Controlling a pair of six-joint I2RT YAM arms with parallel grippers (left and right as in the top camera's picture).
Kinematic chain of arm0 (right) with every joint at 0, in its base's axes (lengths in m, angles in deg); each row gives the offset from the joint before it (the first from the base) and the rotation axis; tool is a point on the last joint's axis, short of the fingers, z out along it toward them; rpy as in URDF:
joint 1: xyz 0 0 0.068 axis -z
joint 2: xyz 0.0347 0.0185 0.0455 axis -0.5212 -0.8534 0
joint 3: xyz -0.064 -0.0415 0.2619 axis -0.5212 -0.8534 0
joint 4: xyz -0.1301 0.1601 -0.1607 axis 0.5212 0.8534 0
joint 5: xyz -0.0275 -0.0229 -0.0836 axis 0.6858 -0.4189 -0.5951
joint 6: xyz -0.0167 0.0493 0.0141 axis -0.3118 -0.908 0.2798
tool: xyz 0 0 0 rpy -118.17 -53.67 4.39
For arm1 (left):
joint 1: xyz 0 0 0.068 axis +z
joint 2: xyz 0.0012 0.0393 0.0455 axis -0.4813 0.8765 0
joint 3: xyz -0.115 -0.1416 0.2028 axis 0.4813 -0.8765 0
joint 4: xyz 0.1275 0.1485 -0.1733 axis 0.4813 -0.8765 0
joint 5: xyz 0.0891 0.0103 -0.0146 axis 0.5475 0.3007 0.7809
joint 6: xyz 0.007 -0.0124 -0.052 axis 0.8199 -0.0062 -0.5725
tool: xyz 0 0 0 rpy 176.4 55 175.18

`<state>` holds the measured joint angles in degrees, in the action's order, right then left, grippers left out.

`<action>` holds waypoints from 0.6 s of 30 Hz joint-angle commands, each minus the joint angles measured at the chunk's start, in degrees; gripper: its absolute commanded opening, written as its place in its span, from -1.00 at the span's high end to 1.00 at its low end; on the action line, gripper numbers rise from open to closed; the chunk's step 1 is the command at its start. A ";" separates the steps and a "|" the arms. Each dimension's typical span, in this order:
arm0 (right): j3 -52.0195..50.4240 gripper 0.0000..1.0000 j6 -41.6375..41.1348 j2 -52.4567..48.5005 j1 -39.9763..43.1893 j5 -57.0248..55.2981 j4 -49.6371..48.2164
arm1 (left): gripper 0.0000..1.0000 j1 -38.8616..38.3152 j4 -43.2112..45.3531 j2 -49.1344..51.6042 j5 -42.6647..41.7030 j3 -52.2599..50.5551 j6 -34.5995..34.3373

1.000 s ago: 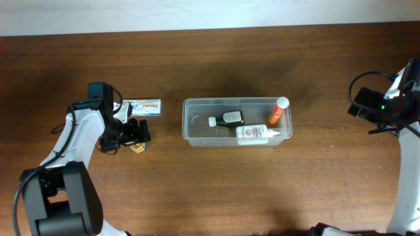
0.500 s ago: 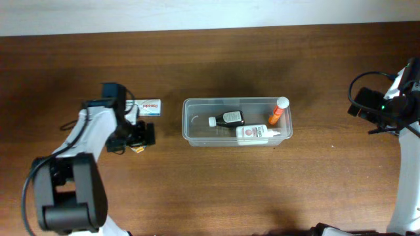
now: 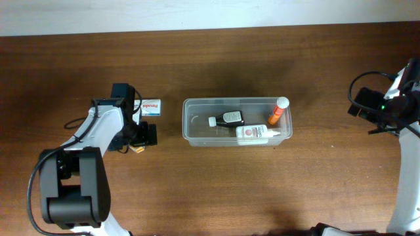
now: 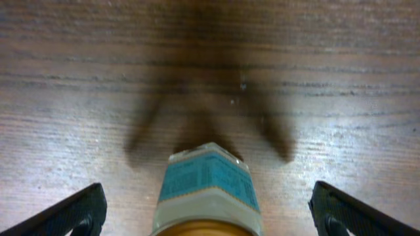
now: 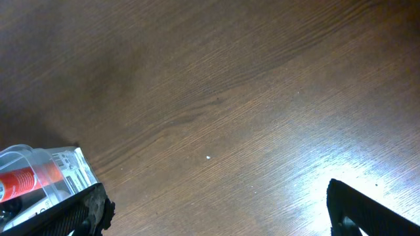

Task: Pack container
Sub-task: 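Move the left gripper to the gold-capped jar and grasp it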

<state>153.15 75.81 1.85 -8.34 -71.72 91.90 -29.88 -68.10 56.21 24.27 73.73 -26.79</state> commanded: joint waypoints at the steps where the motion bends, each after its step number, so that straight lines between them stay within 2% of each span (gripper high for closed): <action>1: 0.90 -0.97 -0.26 -0.09 0.20 0.11 -0.17 | -0.99 0.13 0.48 0.63 0.81 0.85 -0.72; 18: 0.90 -0.97 -0.28 -0.09 0.20 0.11 -0.17 | -0.98 0.13 0.07 3.96 0.63 0.85 -0.72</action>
<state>153.15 75.81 1.85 -8.34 -71.72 91.88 -29.88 -68.01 58.98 24.29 73.97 -26.98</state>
